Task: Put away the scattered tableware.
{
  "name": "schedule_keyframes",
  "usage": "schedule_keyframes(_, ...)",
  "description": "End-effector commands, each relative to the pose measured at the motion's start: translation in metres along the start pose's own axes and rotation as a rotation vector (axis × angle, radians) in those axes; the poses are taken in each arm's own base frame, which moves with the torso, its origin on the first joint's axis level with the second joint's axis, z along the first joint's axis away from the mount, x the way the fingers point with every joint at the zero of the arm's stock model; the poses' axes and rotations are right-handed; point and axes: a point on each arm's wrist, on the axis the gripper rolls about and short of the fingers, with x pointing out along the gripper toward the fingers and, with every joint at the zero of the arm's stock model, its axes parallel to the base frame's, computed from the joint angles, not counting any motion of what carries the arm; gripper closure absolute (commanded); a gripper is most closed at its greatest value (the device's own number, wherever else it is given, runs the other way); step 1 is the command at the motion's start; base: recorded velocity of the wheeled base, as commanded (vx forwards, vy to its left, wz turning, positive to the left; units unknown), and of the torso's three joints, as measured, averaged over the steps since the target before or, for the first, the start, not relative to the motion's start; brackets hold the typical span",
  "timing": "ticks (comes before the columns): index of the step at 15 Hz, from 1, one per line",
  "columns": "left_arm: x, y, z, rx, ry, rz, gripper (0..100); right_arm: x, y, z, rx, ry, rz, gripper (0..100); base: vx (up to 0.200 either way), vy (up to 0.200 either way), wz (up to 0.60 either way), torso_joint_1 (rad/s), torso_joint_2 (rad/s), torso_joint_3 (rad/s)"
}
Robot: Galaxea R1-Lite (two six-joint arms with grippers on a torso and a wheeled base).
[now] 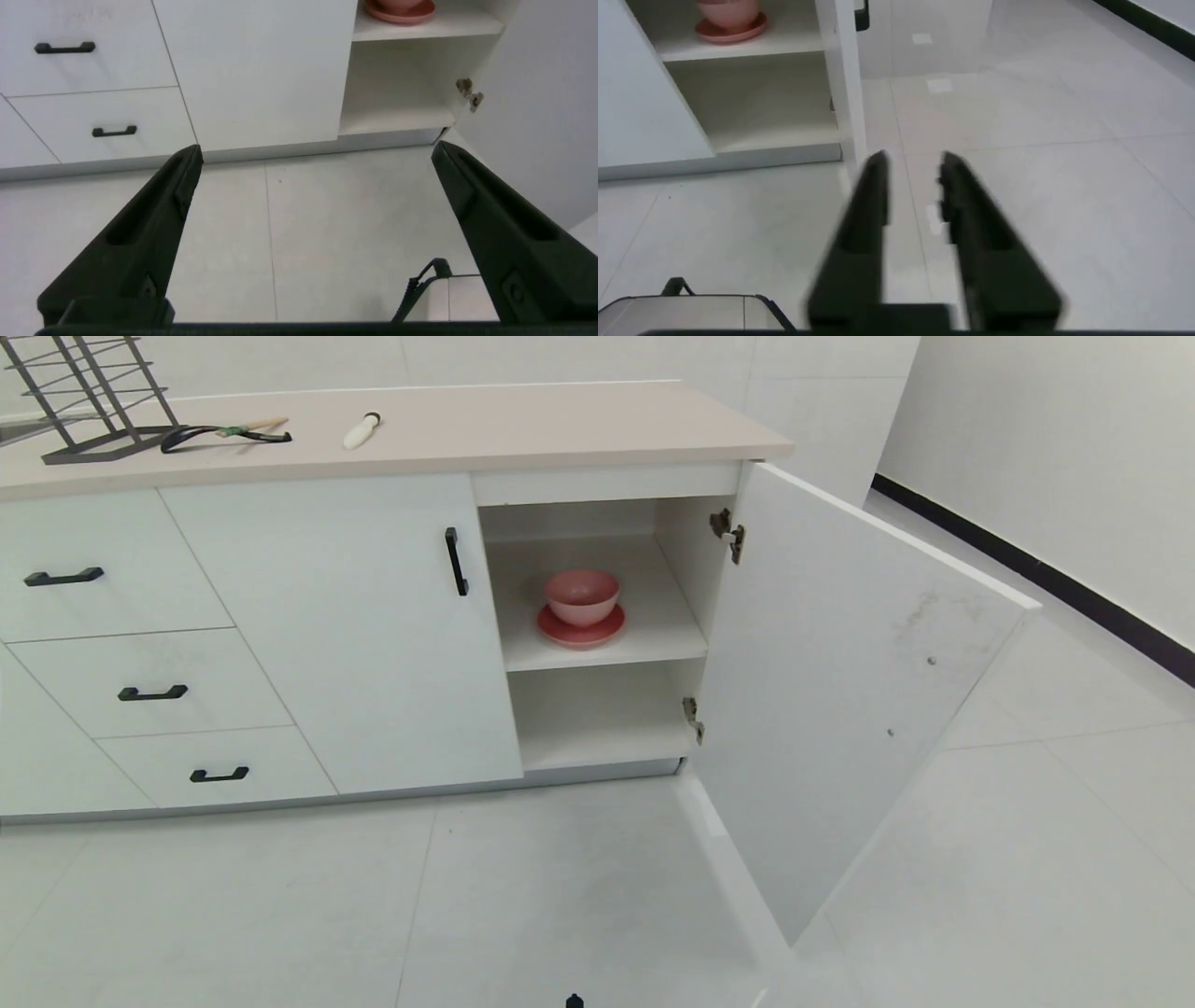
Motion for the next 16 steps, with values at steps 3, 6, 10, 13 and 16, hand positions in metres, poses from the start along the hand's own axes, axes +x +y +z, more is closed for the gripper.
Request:
schedule_keyframes(3, 0.0, 0.0, 0.0, 0.0, 0.002, -0.001, 0, -0.001, 0.001, 0.031, -0.007, -0.214, 0.027, 100, 0.0, -0.2, 0.0, 0.002, 0.0, 0.002)
schedule_keyframes(6, 0.0, 0.0, 0.0, 0.0, 0.0, 0.0, 0, 0.024, 0.003, 0.075, -0.064, -0.082, 0.199, 100, 0.0, -0.2, 0.0, 0.007, 0.0, 0.002)
schedule_keyframes(10, 0.0, 0.0, 0.0, -0.001, 0.0, 0.0, 0, 0.082, 0.011, 0.116, -0.102, -0.062, 0.308, 100, 0.0, -0.1, 0.0, 0.004, 0.0, 0.0)
schedule_keyframes(13, 0.0, 0.0, 0.0, 0.0, 0.002, 0.002, 0, 0.132, 0.017, 0.087, -0.11, -0.036, 0.344, 100, 0.0, 0.0, 0.0, 0.0, 0.0, 0.0)
schedule_keyframes(16, 0.0, 0.0, 0.0, -0.001, 0.002, 0.0, 0, 0.169, 0.021, 0.062, -0.113, 0.055, 0.42, 100, 0.0, 0.0, 0.0, 0.0, 0.0, 0.0)
